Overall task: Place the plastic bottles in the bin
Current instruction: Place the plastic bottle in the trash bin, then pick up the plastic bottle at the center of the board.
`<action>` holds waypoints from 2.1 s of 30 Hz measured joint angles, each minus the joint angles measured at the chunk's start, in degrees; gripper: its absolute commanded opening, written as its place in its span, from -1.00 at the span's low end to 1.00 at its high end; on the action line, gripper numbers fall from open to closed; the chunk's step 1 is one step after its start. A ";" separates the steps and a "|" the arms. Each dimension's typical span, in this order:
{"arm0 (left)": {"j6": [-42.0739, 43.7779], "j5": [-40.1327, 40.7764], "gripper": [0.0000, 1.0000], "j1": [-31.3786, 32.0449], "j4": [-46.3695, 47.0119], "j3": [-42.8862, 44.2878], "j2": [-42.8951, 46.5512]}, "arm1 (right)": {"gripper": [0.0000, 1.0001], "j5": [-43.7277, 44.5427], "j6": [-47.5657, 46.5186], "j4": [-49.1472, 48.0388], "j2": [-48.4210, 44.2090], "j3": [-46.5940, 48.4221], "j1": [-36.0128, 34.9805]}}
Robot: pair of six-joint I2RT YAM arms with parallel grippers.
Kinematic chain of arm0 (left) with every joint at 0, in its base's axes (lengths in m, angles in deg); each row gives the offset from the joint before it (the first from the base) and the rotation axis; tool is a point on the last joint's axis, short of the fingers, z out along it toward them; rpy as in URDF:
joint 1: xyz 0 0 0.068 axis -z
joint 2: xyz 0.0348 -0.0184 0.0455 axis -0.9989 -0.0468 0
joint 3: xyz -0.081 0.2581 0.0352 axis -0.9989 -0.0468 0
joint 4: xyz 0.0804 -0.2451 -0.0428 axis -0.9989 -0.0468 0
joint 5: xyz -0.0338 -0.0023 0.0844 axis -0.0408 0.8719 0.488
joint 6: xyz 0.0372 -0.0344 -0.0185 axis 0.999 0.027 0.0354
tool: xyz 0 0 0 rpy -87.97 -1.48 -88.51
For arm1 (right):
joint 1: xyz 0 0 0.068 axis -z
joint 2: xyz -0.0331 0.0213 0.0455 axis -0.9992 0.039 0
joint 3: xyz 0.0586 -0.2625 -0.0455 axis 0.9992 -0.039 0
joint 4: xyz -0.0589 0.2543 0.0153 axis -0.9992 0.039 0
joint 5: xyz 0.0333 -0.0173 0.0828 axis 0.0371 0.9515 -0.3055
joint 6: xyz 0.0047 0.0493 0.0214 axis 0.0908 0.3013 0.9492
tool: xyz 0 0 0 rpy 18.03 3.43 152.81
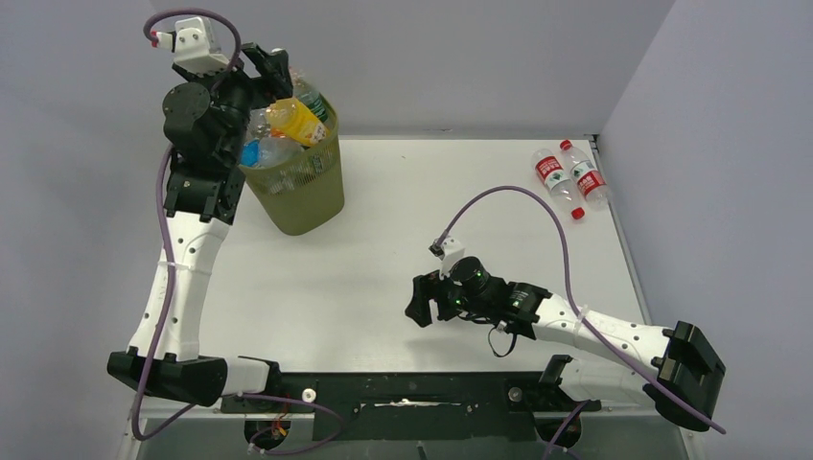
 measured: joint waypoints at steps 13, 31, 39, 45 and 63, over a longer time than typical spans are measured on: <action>-5.75 -10.25 0.68 0.00 -10.99 8.33 -0.87 | 0.96 0.24 -0.72 -0.31 0.00 0.00 0.00; -11.34 -17.22 0.69 13.66 -16.52 5.44 -4.42 | 0.87 -2.12 -9.60 7.76 8.59 19.45 41.97; -14.05 -20.46 0.69 14.97 -15.85 -6.19 -4.39 | 0.85 -4.17 -17.46 5.57 24.17 28.48 60.46; -15.21 -22.80 0.70 16.98 -14.93 -11.63 -4.37 | 0.82 -3.08 -22.25 3.48 36.04 37.70 62.31; -14.34 -25.83 0.70 17.35 -13.81 -13.22 -4.39 | 0.77 0.42 -29.57 2.58 50.77 52.39 66.18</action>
